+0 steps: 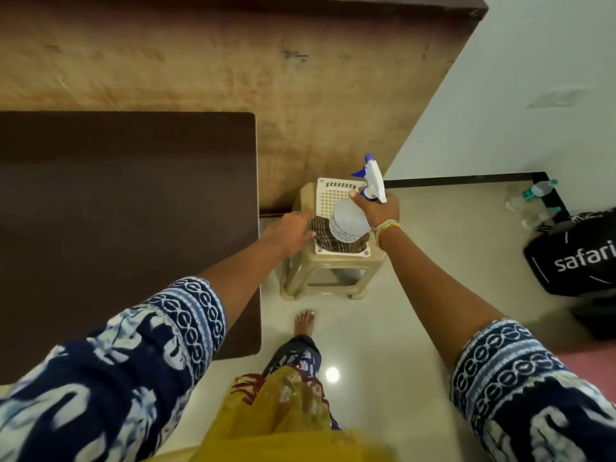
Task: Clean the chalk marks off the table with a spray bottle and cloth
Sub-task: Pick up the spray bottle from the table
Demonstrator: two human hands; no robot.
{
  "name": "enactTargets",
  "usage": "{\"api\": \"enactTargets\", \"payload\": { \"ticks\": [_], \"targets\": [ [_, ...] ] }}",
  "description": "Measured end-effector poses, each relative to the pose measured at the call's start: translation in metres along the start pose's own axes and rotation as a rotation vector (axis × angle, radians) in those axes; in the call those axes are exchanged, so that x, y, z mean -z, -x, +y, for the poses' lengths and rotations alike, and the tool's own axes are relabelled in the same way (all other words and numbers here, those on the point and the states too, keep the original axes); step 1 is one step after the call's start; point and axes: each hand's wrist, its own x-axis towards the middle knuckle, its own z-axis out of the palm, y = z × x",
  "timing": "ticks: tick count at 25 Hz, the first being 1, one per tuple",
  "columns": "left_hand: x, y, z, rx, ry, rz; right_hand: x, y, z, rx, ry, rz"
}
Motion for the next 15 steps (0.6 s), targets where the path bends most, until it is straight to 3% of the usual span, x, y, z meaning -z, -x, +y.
{"api": "enactTargets", "payload": {
  "ticks": [8,15],
  "targets": [
    [-0.019,-0.118,0.016,0.108,0.031,-0.027,-0.003,-0.131,0.018,-0.032,0.177,-0.09],
    [-0.054,-0.172,-0.014,0.203,0.1,0.022,-0.04,-0.217,0.069,-0.043,0.303,-0.176]
  ]
}}
